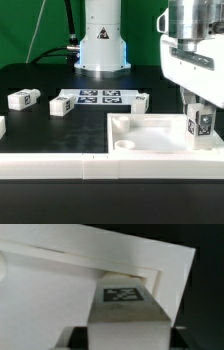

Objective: Assemble one leg

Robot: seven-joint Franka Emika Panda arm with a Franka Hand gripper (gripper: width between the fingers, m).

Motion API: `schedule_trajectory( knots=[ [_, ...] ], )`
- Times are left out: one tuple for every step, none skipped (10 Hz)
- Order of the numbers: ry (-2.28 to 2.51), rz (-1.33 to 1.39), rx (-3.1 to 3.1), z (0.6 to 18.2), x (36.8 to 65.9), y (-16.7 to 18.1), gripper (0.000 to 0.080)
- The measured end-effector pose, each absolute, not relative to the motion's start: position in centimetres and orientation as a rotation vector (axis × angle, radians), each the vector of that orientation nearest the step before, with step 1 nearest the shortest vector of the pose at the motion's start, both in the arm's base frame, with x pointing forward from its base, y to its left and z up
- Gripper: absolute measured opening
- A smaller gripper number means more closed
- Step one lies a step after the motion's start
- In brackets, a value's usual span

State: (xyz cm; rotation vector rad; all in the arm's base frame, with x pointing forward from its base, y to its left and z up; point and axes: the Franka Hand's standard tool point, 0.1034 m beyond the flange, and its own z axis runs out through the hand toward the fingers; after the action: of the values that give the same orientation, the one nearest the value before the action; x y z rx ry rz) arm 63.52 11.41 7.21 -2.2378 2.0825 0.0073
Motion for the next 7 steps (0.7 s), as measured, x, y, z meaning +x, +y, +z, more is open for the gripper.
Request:
schedule_trajectory(
  knots=[
    [2.164,0.02,-2.152,7.2,63.51,11.36,0.0291],
    [2.313,0.04,-1.983,7.18,63.46,11.37,0.0291],
    [2.431,0.045,-1.836,7.19,63.39,11.54,0.0291],
    [2.533,0.035,-1.698,7.22,63.35,11.75,0.0291],
    [2.541,0.018,-1.687,7.24,63.34,11.85,0.0291],
    [2.547,0.019,-1.667,7.25,63.37,11.82,0.0291],
    [2.538,0.031,-1.671,7.25,63.36,11.75,0.0291]
  ],
)
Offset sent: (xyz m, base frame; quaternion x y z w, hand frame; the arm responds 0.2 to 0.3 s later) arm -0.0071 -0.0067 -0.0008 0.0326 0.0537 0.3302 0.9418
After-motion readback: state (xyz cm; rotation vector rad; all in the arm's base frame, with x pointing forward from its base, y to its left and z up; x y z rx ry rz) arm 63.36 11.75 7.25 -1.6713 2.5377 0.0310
